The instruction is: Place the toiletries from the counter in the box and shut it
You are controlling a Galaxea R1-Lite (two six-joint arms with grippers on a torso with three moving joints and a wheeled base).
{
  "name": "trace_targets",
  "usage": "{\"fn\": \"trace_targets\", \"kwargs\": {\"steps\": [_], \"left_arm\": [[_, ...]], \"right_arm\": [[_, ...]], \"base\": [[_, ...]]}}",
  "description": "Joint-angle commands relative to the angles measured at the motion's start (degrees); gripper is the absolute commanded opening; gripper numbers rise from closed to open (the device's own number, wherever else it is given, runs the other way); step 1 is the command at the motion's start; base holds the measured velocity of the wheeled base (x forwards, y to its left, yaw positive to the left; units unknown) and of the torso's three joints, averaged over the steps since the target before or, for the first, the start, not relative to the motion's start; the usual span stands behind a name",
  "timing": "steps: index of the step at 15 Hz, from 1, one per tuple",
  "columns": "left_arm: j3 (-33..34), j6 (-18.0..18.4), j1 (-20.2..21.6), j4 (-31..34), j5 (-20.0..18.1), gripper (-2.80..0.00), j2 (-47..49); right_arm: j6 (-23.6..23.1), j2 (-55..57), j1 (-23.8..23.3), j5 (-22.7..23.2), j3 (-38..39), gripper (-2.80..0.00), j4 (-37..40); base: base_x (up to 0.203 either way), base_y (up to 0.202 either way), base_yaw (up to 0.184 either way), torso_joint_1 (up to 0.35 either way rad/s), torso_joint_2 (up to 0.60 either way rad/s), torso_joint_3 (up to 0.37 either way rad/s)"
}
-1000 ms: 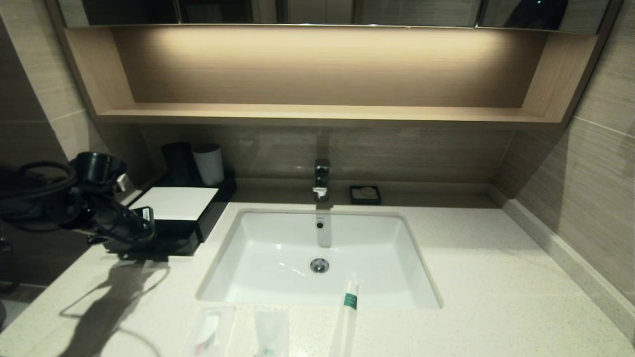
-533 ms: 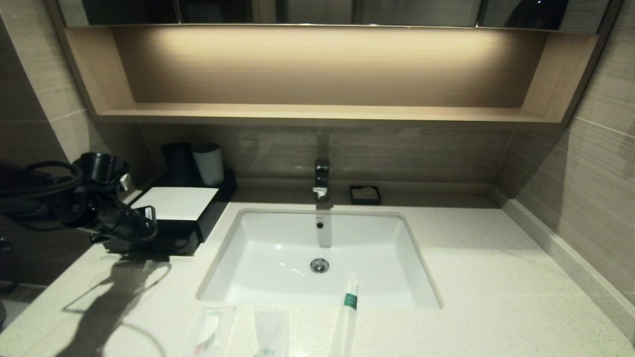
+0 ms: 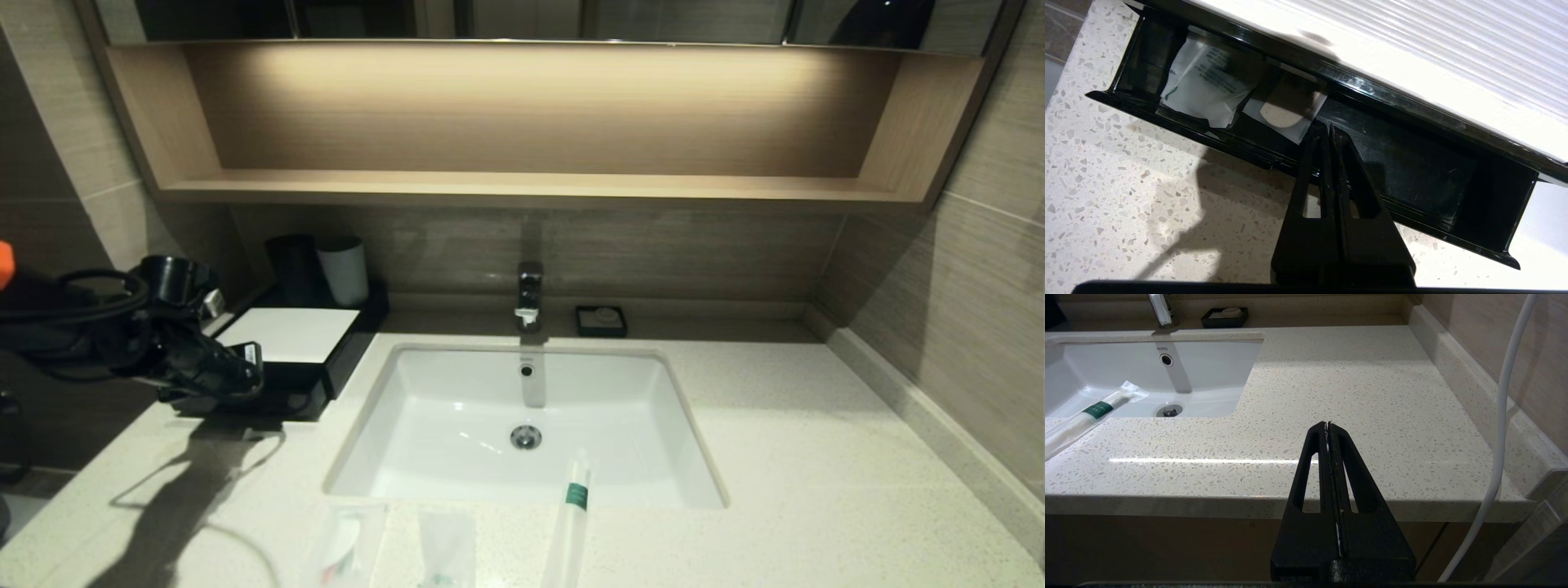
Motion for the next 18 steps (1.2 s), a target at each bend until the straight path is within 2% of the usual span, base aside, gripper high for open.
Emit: {"fn": "trace_targets", "kwargs": {"steps": [1, 18], "left_arm": [[-0.22, -0.10, 0.16, 0.01, 0.00, -2.80, 0.28], [-1.97, 0.25, 0.16, -0.20, -0.99, -2.80, 2.74]], "right_arm": [[0.00, 0.06, 0.00, 0.02, 0.00, -2.80, -0.06], [0.00, 0.06, 0.00, 0.02, 0.00, -2.80, 0.02]], "base": [[0.000, 0.000, 0.000, 0.000, 0.00, 0.000], [0.000, 0.000, 0.000, 0.000, 0.00, 0.000]]}}
